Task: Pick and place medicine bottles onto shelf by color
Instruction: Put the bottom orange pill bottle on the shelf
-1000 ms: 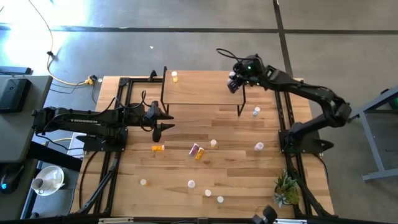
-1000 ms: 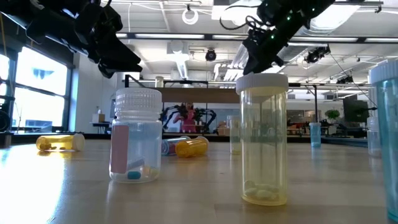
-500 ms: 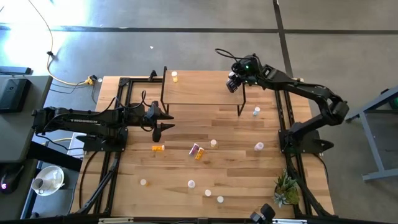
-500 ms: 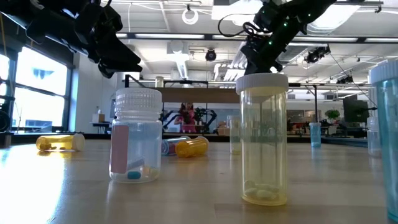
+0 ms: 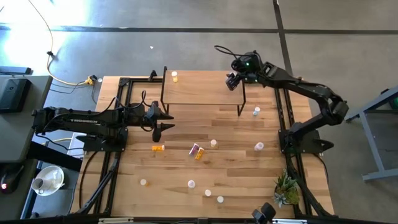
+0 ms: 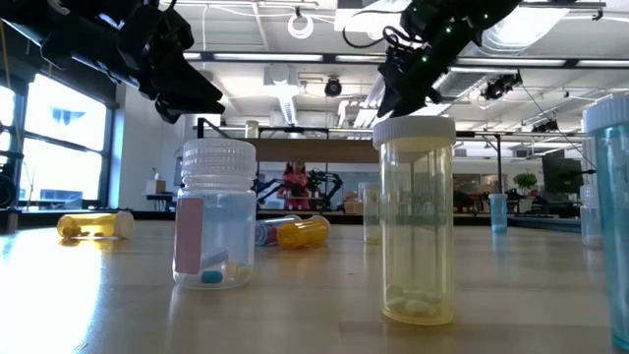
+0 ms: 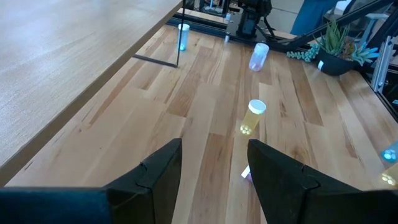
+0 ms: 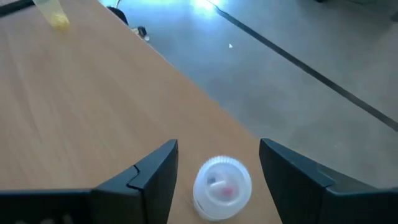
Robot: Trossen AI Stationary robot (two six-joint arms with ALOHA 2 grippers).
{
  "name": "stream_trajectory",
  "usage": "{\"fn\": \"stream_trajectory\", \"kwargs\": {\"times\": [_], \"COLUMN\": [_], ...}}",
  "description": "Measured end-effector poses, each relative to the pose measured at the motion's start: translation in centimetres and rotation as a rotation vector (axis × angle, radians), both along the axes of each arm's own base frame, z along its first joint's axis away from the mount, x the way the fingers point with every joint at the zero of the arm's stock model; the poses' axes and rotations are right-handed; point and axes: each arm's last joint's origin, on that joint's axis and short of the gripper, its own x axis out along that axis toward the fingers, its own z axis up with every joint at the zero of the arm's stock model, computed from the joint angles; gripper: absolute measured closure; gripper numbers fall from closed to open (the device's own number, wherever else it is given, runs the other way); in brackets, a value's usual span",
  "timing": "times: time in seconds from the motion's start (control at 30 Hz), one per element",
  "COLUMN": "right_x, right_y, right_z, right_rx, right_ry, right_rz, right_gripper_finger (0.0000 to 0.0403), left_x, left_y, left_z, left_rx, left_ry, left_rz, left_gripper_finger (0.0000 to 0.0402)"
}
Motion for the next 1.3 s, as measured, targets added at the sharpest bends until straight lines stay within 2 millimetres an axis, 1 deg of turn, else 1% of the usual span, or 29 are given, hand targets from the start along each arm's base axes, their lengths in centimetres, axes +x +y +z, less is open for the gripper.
{"fn": "stream_trajectory", "kwargs": {"times": [0.2, 0.4, 0.63, 0.8, 1.0, 1.17, 1.3], "right_x": [0.0, 0.8, 1.3, 1.1, 0.5, 0.8, 1.3], "right_y": [0.2, 1.8, 4.5, 6.9, 9.5, 11.3, 12.5], "right_z": [2.0, 2.9, 2.5, 2.2, 1.7, 1.3, 1.5], "right_rx": [-0.003, -0.015, 0.02, 0.009, 0.011, 0.05, 0.032], "right_ry": [0.016, 0.052, 0.135, 0.135, 0.117, 0.099, 0.09], "right_rz": [0.014, 0.098, 0.173, 0.206, 0.21, 0.234, 0.259], "right_gripper_finger": [0.0192, 0.0192, 0.0192, 0.0192, 0.0192, 0.0192, 0.0192], "left_x": [-0.1, -0.3, -0.3, -0.2, -0.4, -0.6, -0.7], "left_y": [-0.1, -0.1, -0.4, -0.9, -1.6, -2.1, -3.0], "left_z": [-0.4, -0.8, -0.8, -0.8, -1.4, -1.9, -2.1], "left_rx": [-0.011, -0.042, -0.078, -0.079, -0.097, -0.169, -0.263], "left_ry": [0.04, 0.081, 0.076, 0.077, 0.149, 0.2, 0.222], "left_rz": [-0.005, 0.004, -0.016, -0.048, -0.081, -0.078, -0.175], "left_gripper_finger": [0.0229, 0.0229, 0.0229, 0.0229, 0.0229, 0.0229, 0.0229]}}
